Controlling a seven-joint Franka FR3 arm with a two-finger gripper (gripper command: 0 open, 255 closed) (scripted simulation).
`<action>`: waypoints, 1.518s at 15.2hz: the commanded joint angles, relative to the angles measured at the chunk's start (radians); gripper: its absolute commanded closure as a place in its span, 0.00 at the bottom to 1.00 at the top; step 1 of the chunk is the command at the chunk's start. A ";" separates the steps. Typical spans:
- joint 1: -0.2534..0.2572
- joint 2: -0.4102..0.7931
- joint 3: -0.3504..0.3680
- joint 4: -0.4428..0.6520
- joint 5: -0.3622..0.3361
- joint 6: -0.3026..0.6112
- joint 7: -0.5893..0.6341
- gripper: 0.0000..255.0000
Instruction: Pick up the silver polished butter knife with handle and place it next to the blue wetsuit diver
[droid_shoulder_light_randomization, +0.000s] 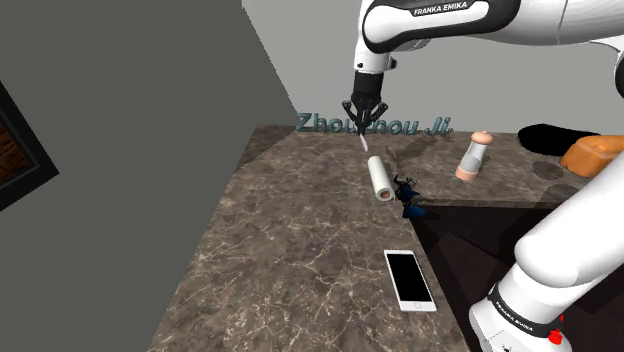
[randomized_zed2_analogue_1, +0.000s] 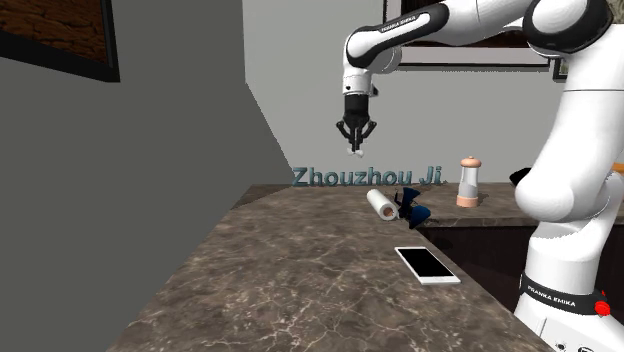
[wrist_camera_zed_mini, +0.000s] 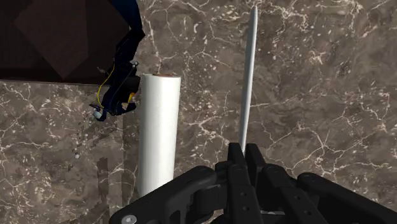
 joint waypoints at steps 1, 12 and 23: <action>-0.020 0.007 -0.025 0.011 -0.006 -0.007 -0.046 1.00; -0.137 0.090 -0.157 0.103 -0.046 -0.028 -0.285 1.00; -0.249 0.288 -0.259 0.355 -0.077 -0.088 -0.497 1.00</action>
